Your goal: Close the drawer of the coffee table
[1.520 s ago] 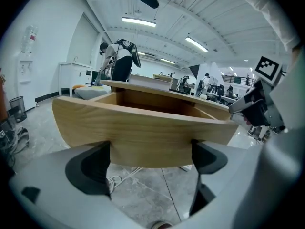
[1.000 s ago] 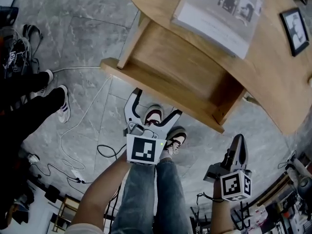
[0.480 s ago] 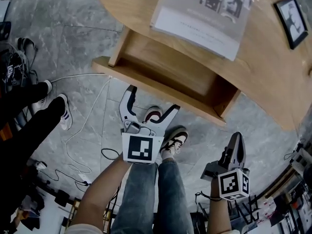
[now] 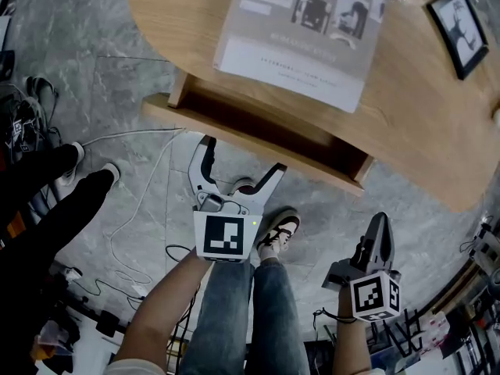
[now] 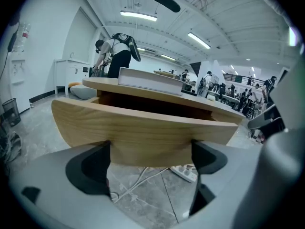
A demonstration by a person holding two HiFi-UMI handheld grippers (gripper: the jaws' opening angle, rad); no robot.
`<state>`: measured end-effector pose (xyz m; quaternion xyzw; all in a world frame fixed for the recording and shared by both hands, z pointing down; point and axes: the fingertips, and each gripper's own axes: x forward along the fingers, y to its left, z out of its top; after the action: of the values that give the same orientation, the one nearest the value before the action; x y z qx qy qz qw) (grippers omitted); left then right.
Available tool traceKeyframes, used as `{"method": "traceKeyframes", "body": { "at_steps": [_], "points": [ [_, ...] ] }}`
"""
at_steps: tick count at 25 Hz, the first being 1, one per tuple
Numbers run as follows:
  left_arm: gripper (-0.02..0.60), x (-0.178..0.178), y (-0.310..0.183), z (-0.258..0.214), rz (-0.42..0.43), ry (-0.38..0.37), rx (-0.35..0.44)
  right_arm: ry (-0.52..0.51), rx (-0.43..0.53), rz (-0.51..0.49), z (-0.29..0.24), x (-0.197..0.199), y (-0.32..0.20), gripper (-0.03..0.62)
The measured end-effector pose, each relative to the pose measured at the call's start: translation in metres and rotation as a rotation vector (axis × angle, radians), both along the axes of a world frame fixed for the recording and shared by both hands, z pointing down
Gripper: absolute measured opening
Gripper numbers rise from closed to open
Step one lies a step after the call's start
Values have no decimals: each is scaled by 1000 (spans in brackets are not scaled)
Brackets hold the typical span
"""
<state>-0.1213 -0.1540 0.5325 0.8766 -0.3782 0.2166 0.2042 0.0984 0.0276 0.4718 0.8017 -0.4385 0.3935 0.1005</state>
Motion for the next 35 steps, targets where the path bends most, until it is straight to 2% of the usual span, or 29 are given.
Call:
{"method": "traceKeyframes", "body": {
  "at_steps": [17, 35],
  "points": [
    [535, 33, -43, 2, -24, 21, -22, -21, -16, 96, 12, 19, 13, 2],
    [535, 56, -74, 3, -8, 37, 57, -34, -9, 144, 18, 24, 18, 2]
  ]
}}
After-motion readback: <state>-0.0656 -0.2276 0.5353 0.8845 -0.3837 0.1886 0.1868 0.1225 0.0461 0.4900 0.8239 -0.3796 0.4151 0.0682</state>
